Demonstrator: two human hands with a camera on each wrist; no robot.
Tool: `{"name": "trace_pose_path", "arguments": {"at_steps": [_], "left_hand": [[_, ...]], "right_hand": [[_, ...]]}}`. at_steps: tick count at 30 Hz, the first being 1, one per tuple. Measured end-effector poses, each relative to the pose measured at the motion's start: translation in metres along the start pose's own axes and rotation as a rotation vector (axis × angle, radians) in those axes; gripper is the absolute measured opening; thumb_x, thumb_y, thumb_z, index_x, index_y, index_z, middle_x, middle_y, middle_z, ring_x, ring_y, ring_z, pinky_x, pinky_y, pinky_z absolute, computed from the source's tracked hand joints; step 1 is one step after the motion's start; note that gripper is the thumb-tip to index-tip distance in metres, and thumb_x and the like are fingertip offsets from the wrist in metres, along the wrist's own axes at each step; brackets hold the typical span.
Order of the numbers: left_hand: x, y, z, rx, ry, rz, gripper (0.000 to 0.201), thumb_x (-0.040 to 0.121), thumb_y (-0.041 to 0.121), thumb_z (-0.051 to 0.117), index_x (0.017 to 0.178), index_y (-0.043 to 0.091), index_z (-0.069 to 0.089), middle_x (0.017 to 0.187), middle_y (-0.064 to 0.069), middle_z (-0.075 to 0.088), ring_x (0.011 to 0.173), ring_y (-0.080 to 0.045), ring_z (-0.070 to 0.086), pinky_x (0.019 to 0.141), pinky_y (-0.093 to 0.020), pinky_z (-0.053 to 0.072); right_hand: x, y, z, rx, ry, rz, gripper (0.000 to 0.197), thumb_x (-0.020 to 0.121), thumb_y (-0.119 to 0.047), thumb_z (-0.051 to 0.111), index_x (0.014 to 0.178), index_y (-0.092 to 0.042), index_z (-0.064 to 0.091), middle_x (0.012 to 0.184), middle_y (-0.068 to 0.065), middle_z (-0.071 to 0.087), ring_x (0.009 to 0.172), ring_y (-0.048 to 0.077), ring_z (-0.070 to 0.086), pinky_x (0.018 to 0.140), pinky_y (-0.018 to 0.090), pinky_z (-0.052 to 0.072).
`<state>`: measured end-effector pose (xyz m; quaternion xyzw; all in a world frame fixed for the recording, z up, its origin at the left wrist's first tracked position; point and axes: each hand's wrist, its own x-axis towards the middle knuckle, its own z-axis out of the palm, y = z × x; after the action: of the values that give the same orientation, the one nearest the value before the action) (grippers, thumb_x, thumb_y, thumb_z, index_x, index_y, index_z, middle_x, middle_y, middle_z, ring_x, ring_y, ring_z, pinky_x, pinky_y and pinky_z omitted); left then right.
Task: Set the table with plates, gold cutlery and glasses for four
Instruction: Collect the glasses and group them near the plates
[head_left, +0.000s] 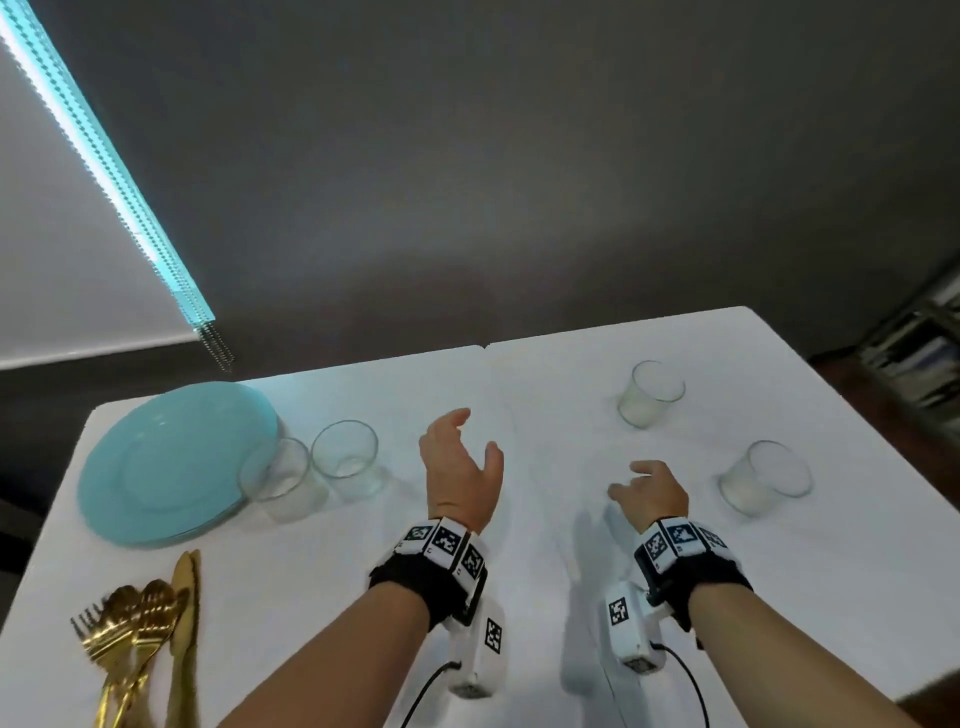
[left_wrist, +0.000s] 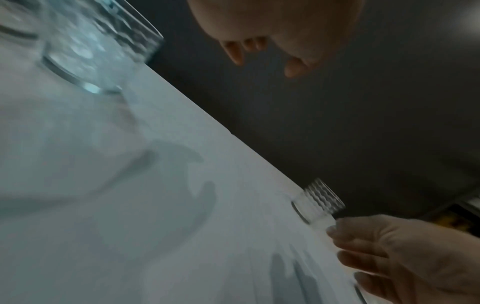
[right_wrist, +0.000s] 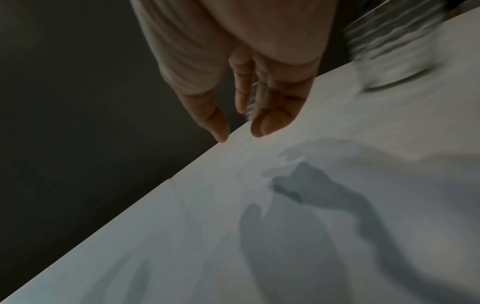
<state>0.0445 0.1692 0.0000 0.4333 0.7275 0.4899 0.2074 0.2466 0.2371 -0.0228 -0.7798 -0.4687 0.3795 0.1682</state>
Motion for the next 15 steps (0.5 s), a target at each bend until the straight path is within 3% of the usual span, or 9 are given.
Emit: {"name": "trace_pose_path", "arguments": {"at_steps": [2, 5, 7, 10, 15], "left_hand": [[-0.006, 0.013, 0.028, -0.005, -0.156, -0.032, 0.044, 0.085, 0.008, 0.06, 0.127, 0.005, 0.047, 0.124, -0.009, 0.051, 0.109, -0.025, 0.052, 0.092, -0.031, 0.045], [-0.012, 0.03, 0.073, 0.048, -0.319, -0.077, 0.046, 0.087, 0.013, 0.059, 0.13, 0.008, 0.043, 0.126, -0.006, 0.05, 0.094, -0.013, 0.051, 0.08, -0.021, 0.04], [-0.015, 0.039, 0.101, 0.084, -0.386, -0.134, 0.05, 0.087, 0.016, 0.06, 0.132, 0.008, 0.041, 0.128, -0.007, 0.05, 0.092, -0.014, 0.053, 0.078, -0.02, 0.038], [-0.014, 0.049, 0.143, 0.123, -0.438, -0.197, 0.059, 0.083, 0.021, 0.066, 0.134, 0.007, 0.038, 0.133, -0.009, 0.047, 0.109, -0.022, 0.058, 0.083, -0.025, 0.042], [0.002, 0.06, 0.203, 0.168, -0.458, -0.283, 0.084, 0.075, 0.029, 0.076, 0.142, 0.006, 0.03, 0.143, -0.011, 0.038, 0.124, -0.027, 0.05, 0.101, -0.034, 0.042]], "right_hand": [[0.013, 0.029, -0.032, 0.033, 0.072, 0.098, 0.043, 0.08, -0.012, 0.067, 0.122, -0.01, 0.056, 0.119, 0.014, 0.063, 0.106, 0.028, 0.059, 0.09, 0.028, 0.044], [0.034, 0.073, -0.076, 0.068, 0.128, 0.226, 0.047, 0.081, -0.012, 0.065, 0.126, -0.01, 0.055, 0.128, 0.017, 0.057, 0.118, 0.032, 0.054, 0.096, 0.029, 0.042], [0.046, 0.094, -0.101, 0.094, 0.146, 0.283, 0.052, 0.081, -0.012, 0.066, 0.13, -0.01, 0.05, 0.131, 0.017, 0.054, 0.12, 0.031, 0.052, 0.096, 0.03, 0.041], [0.065, 0.114, -0.127, 0.134, 0.126, 0.278, 0.064, 0.078, -0.01, 0.074, 0.134, -0.009, 0.043, 0.132, 0.018, 0.053, 0.121, 0.031, 0.051, 0.1, 0.034, 0.041], [0.097, 0.125, -0.141, 0.071, 0.016, 0.084, 0.09, 0.064, -0.017, 0.086, 0.139, -0.014, 0.037, 0.136, 0.009, 0.051, 0.123, 0.029, 0.051, 0.1, 0.035, 0.041]]}}
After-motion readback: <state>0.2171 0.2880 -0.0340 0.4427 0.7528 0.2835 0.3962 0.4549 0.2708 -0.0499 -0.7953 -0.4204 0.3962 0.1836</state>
